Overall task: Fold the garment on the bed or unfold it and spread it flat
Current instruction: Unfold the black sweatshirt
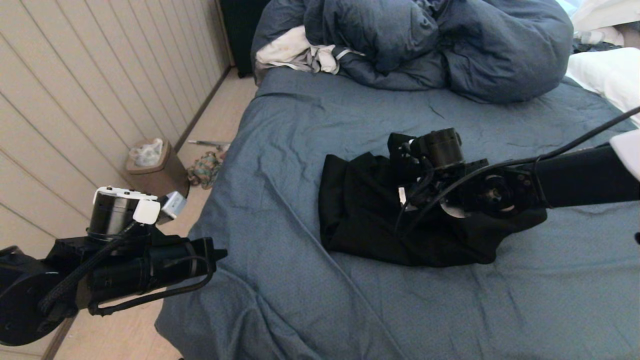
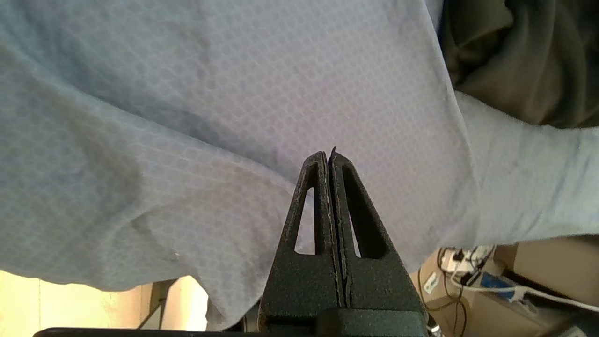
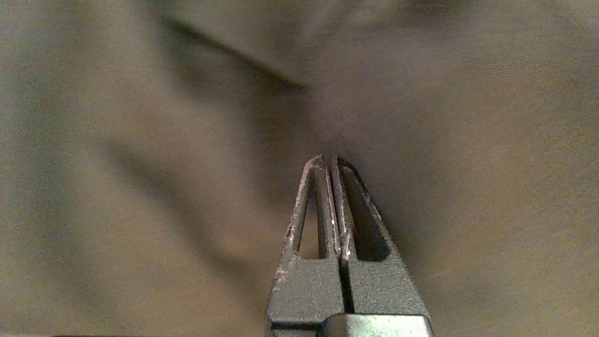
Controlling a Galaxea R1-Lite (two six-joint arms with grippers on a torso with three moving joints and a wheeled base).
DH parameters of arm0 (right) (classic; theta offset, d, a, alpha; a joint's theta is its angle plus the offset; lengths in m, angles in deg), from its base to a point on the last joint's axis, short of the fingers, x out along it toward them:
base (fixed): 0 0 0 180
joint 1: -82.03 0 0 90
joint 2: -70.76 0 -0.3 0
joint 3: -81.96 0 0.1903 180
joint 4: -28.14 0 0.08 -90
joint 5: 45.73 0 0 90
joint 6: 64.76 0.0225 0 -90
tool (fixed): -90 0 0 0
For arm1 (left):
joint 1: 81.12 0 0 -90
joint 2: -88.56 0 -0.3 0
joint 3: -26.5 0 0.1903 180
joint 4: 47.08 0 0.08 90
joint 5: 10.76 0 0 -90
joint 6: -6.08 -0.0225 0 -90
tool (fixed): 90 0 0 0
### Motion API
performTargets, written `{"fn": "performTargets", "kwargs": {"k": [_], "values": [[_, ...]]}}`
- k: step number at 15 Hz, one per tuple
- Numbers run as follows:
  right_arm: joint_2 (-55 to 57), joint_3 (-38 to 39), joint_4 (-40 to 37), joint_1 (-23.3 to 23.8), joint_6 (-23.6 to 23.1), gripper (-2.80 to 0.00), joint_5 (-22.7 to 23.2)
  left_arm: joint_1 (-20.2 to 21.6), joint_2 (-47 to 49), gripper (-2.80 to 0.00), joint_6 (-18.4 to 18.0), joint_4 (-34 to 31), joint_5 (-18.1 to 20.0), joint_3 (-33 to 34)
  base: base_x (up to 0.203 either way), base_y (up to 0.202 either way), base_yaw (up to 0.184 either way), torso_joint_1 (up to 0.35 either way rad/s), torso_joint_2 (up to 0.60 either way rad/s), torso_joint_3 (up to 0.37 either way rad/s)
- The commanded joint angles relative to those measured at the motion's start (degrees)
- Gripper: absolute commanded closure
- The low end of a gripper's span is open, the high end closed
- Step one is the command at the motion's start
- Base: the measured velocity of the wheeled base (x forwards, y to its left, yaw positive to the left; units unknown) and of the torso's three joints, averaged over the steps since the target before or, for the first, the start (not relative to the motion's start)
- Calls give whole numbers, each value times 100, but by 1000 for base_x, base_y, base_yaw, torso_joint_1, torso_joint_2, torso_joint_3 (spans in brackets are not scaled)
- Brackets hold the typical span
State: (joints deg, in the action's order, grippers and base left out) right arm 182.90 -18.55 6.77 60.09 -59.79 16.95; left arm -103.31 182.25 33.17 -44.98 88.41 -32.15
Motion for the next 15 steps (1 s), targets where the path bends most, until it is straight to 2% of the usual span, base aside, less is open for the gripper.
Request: {"fn": "performTargets", "kwargs": {"k": [1, 8, 12, 15], "values": [[158, 22, 5, 570, -110, 0, -11, -40, 70, 0, 17, 20, 4, 4, 0, 0, 0, 0, 0, 0], [-19, 276, 25, 2429, -354, 0, 146, -93, 79, 0, 25, 73, -4, 56, 0, 0, 0, 0, 0, 0], [-906, 1484, 444, 3181, -347, 0, 366, -177, 88, 0, 25, 116, -12, 91, 0, 0, 0, 0, 0, 0], [-1537, 2334, 1008, 3666, -358, 0, 828, -242, 88, 0, 25, 154, -23, 138, 0, 0, 0, 0, 0, 0]]}}
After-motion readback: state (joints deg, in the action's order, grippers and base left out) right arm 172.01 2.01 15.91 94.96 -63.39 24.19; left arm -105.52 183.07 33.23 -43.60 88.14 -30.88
